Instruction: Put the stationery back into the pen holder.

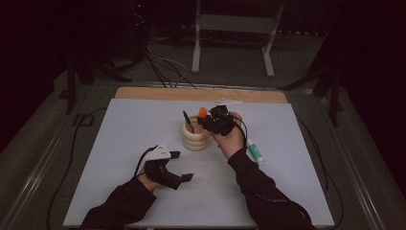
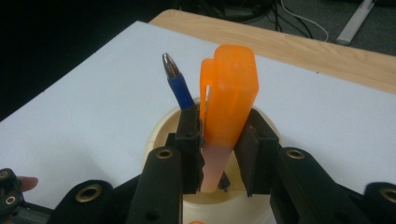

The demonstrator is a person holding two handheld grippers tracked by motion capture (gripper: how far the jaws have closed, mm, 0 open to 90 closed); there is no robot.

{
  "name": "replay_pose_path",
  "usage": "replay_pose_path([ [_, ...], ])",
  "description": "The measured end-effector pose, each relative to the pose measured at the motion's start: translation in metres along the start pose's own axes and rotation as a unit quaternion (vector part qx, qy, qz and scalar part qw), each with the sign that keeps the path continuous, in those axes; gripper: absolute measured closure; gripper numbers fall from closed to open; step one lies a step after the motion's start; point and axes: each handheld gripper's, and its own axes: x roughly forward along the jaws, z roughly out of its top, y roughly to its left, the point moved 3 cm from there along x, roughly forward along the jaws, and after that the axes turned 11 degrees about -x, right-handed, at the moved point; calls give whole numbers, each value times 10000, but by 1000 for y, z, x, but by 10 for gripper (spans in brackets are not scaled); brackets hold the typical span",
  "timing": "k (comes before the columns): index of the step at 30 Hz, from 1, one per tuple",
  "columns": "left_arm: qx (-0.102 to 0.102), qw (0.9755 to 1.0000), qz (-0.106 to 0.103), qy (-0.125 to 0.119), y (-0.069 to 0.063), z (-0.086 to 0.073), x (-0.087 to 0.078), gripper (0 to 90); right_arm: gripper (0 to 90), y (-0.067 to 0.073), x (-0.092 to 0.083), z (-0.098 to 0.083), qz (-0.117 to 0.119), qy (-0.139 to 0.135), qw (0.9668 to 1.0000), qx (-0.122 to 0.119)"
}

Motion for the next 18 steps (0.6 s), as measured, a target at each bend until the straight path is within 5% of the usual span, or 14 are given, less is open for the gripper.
replay_pose_path([
  [11, -18, 10000, -5, -4, 0, 0, 0, 7, 713, 4, 13, -3, 84, 330, 9994, -102],
  [18, -4, 10000, -12, -11, 0, 0, 0, 7, 385, 5, 5, 3, -72, 59, 9999, -104],
])
